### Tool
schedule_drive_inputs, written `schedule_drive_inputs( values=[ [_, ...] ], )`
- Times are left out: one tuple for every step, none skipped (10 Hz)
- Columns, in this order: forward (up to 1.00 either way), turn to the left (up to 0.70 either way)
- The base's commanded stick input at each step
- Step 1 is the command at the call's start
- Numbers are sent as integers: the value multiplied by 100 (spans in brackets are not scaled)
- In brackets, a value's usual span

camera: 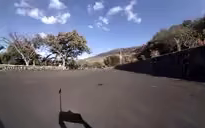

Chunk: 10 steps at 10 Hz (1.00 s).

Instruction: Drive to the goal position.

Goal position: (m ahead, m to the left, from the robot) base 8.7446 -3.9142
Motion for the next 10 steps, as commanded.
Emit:
schedule_drive_inputs(
  values=[
    [50,0],
    [50,0],
    [50,0],
    [50,0],
    [50,0],
    [50,0],
    [50,0],
    [50,0],
    [50,0],
    [50,0]
  ],
)
